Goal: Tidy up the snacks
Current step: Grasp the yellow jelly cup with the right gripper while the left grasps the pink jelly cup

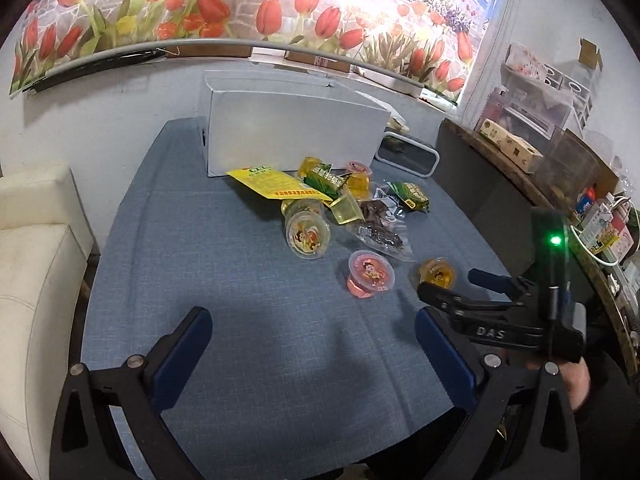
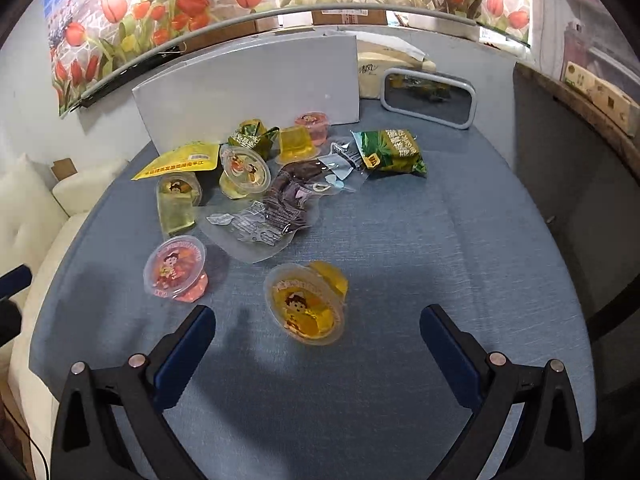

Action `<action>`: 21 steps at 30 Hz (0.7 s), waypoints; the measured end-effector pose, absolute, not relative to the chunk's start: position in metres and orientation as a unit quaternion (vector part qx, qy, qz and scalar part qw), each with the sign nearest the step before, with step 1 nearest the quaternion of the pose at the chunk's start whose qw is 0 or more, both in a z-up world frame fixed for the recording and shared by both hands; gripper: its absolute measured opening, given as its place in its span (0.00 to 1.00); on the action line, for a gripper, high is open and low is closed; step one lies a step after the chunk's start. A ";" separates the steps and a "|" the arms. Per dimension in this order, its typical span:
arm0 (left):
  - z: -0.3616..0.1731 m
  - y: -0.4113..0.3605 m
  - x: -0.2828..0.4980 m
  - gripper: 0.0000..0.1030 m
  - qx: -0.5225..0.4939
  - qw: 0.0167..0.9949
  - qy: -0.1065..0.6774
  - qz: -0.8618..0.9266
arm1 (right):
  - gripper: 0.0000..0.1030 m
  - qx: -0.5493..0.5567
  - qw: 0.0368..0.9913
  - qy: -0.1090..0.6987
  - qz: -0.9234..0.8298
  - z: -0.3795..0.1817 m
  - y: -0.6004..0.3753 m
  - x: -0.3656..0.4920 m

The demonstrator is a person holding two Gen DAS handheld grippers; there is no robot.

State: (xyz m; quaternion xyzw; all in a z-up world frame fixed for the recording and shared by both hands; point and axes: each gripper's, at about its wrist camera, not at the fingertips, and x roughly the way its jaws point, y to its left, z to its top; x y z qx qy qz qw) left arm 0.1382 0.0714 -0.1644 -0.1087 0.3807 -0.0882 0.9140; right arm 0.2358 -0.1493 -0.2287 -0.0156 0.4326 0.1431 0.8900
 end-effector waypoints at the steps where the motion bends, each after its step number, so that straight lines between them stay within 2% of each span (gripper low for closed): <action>1: -0.164 0.072 0.138 1.00 -0.105 0.915 0.381 -0.083 | 1.00 -0.018 0.890 0.433 0.143 -0.229 -0.149 0.237; 8: -0.167 0.067 0.146 1.00 -0.090 0.913 0.390 -0.075 | 1.00 -0.042 0.895 0.428 0.119 -0.233 -0.142 0.243; 9: -0.168 0.065 0.146 1.00 -0.085 0.913 0.392 -0.071 | 0.97 -0.039 0.895 0.427 0.121 -0.233 -0.143 0.244; 10: -0.170 0.063 0.148 1.00 -0.081 0.912 0.395 -0.070 | 0.78 -0.037 0.893 0.432 0.124 -0.234 -0.142 0.246; 11: -0.171 0.062 0.149 1.00 -0.078 0.912 0.397 -0.069 | 0.52 -0.036 0.887 0.440 0.136 -0.236 -0.141 0.248; 13: -0.175 0.060 0.152 1.00 -0.077 0.910 0.402 -0.069 | 0.48 -0.050 0.888 0.435 0.137 -0.236 -0.138 0.246; 21: -0.188 0.043 0.181 1.00 -0.068 0.898 0.425 -0.091 | 0.48 -0.024 0.892 0.421 0.162 -0.222 -0.149 0.237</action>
